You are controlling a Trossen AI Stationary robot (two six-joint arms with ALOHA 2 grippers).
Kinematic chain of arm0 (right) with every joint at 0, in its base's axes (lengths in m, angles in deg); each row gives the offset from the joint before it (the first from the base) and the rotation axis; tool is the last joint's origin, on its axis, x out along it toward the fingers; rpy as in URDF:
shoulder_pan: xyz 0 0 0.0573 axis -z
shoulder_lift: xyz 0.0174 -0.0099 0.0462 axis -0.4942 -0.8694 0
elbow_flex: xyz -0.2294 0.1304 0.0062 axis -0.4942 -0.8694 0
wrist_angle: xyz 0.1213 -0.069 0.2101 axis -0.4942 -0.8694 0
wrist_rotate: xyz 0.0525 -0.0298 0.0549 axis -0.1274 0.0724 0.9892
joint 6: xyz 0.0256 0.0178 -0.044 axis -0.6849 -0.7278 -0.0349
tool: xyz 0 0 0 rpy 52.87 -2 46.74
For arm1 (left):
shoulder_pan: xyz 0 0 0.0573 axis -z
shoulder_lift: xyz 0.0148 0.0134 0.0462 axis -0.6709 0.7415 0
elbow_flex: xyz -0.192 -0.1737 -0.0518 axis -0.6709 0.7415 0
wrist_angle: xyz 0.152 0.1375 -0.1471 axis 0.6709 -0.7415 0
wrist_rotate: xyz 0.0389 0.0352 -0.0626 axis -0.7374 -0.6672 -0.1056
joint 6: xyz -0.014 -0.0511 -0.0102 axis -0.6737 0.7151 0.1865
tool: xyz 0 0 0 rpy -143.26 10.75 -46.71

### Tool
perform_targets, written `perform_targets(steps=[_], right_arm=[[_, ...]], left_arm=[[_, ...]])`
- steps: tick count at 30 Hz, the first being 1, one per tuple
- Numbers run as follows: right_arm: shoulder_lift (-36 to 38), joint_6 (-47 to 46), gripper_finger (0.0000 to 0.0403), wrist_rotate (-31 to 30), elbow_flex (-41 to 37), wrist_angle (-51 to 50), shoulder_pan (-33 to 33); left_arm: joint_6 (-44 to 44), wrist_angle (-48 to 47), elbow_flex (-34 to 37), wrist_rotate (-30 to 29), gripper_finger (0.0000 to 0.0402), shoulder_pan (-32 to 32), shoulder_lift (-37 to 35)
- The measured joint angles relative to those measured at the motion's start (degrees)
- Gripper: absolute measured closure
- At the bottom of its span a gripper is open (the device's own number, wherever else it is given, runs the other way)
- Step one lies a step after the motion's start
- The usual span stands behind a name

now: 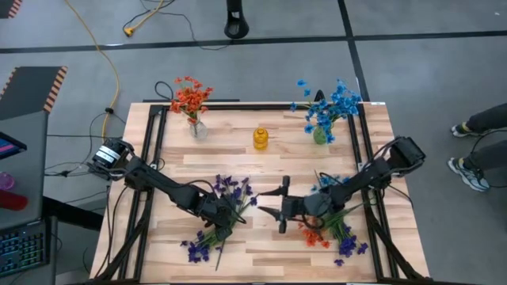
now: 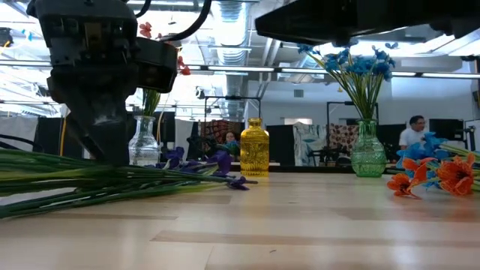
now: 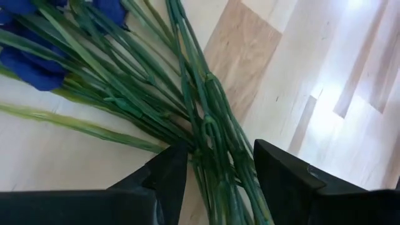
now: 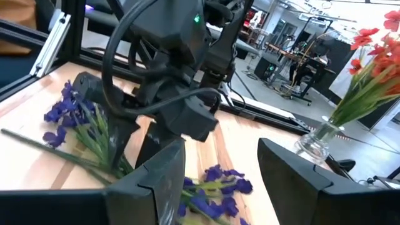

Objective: Sort flowers into vase by color
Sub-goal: Put the purple bottom left flower into the orange vase

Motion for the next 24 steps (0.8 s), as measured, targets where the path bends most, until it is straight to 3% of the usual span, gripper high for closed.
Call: perform_targets(steps=[12, 24], right_arm=[[-2.9, 0.0, 0.0177, 0.0, 2.1, -0.7, 0.0], [-2.9, 0.0, 0.0177, 0.0, 2.1, -1.5, 0.0]], left_arm=[[-0.2, -0.3, 0.0, 0.0, 0.0339, 0.0, 0.0], [-0.1, -0.3, 0.0, 2.4, 0.0395, 0.0, -0.1]])
